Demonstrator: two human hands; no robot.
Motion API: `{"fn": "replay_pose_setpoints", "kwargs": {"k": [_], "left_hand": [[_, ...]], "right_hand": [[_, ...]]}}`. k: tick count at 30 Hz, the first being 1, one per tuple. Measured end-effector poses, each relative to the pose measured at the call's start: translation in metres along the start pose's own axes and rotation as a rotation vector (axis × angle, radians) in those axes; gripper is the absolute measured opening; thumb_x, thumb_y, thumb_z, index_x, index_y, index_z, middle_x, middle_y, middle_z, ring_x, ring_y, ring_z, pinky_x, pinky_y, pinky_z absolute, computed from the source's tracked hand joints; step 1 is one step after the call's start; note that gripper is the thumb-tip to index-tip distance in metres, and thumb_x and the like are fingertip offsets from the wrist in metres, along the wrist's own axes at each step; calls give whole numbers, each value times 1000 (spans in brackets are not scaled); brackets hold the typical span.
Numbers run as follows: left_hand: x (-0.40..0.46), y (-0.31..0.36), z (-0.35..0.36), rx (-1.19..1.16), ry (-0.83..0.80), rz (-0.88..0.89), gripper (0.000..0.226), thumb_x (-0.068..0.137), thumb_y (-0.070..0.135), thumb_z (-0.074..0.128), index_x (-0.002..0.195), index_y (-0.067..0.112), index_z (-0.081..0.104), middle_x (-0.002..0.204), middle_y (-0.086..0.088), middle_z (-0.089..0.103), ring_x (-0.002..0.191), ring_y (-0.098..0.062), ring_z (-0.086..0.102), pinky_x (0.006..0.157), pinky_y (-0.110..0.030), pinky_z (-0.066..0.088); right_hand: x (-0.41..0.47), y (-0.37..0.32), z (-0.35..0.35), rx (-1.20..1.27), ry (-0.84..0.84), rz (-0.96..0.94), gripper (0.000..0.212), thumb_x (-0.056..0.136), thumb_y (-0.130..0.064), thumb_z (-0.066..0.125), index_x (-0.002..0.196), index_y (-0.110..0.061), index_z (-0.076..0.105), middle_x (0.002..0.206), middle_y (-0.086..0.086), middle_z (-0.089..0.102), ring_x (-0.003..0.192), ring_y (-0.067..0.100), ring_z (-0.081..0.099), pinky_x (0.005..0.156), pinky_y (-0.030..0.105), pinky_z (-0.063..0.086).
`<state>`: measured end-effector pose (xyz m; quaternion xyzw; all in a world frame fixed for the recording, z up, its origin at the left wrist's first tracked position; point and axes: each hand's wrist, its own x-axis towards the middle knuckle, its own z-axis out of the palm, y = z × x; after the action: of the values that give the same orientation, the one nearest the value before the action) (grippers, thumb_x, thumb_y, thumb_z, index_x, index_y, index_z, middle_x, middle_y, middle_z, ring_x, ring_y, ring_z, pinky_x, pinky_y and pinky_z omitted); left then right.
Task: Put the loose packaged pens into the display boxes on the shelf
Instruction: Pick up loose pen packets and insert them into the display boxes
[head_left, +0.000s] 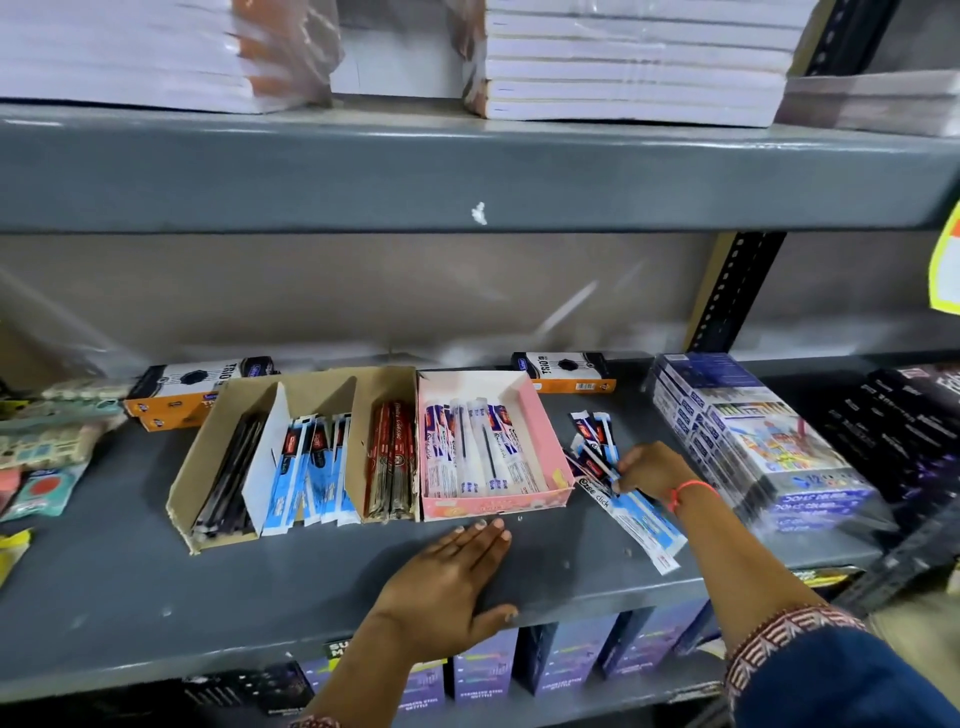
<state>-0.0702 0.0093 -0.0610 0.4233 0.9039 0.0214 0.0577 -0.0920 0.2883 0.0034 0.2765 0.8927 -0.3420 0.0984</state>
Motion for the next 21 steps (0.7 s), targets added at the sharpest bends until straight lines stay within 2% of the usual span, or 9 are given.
{"fn": "replay_pose_setpoints", "kwargs": {"k": [1,3,5,8,11,13,14,17,21], "left_hand": [[0,1,-3,-12,-6,-4,78,94,64,5,137,15,48,141,1,45,127,-13,45,104,-32,29],[1,3,-4,7,41,9,89,82,71,-4,150,18,16,152,4,5,140,-9,9,111,-30,-3],[-1,3,-5,35,63,27,94,73,73,-8,150,20,-2,145,9,-15,135,-5,-12,105,-26,-19],[-5,7,-14,59,80,-54,87,87,71,1,147,14,28,144,4,6,137,-11,20,109,-34,5],[-8,3,-6,52,100,-83,88,86,72,2,145,13,31,147,3,13,137,-11,21,108,-36,6],[-11,8,-12,-17,69,-154,85,90,70,4,134,15,52,142,0,41,129,-10,37,105,-34,20],[-13,9,-14,-61,37,-171,90,87,73,0,138,15,47,145,-1,36,132,-9,29,107,-35,14],[-13,6,-4,-88,105,-142,108,62,78,-13,150,18,1,146,9,-13,135,-6,-12,104,-23,-15],[-10,2,1,-45,59,-121,118,53,84,-24,151,21,-3,157,4,-6,143,-13,-5,110,-24,-3]], "right_hand": [[-2,-1,-2,79,2,-11,25,76,5,68,100,10,67,87,19,66,76,16,58,69,23,47],[-10,-3,-5,299,12,-10,7,76,8,67,82,5,65,54,7,61,39,5,54,42,14,43],[-20,-7,-4,548,-18,-7,16,77,7,66,70,-6,59,41,0,54,32,5,41,36,15,31],[-39,-17,5,826,-124,-29,23,83,4,61,69,-14,60,49,-2,63,50,10,45,51,19,32],[-63,-30,19,1045,-226,-49,23,85,4,58,73,-15,63,47,-5,68,41,4,58,42,13,44],[-77,-36,29,1129,-274,-71,20,83,4,59,76,-13,65,51,-5,70,43,2,61,43,13,48],[-82,-38,34,1147,-288,-81,19,83,5,60,76,-12,66,52,-5,70,44,2,61,45,13,49],[-99,-44,44,1180,-323,-124,18,82,6,61,78,-10,66,54,-5,71,49,4,62,48,15,49],[-108,-48,47,1176,-320,-165,16,80,5,63,79,-10,68,58,-4,72,57,8,62,53,16,50]]}}
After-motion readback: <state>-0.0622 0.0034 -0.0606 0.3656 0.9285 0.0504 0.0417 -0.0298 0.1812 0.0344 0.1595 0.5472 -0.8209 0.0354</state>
